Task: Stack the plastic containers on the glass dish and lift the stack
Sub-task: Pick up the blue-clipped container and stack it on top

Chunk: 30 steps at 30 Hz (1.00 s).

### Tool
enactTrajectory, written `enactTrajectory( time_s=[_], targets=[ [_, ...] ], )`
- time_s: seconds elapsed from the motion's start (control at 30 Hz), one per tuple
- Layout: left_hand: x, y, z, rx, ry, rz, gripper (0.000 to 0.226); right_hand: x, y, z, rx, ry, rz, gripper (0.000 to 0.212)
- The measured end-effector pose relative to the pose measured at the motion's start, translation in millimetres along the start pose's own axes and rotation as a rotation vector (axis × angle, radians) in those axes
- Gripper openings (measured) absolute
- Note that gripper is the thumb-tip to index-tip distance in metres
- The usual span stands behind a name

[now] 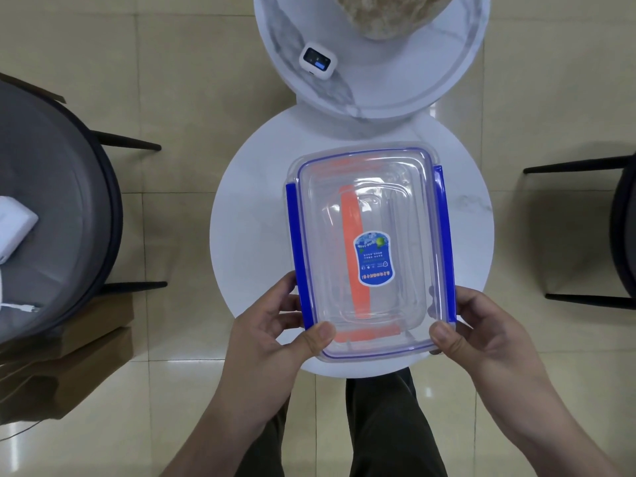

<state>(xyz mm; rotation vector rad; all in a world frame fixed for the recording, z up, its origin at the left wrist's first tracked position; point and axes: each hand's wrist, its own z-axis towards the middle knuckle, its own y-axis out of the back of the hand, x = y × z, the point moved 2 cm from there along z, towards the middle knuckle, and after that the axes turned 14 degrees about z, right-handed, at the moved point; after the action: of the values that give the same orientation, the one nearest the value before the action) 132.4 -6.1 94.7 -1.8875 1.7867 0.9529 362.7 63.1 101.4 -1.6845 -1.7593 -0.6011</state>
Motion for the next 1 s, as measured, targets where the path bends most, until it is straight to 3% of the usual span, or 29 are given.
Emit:
enactTrajectory(
  time_s=[1.0],
  targets=[
    [6,-9,-4,-0.072,0.023,-0.158,0.045,-14,-6,-6,-0.099,0.104,0.012,0.051]
  ],
)
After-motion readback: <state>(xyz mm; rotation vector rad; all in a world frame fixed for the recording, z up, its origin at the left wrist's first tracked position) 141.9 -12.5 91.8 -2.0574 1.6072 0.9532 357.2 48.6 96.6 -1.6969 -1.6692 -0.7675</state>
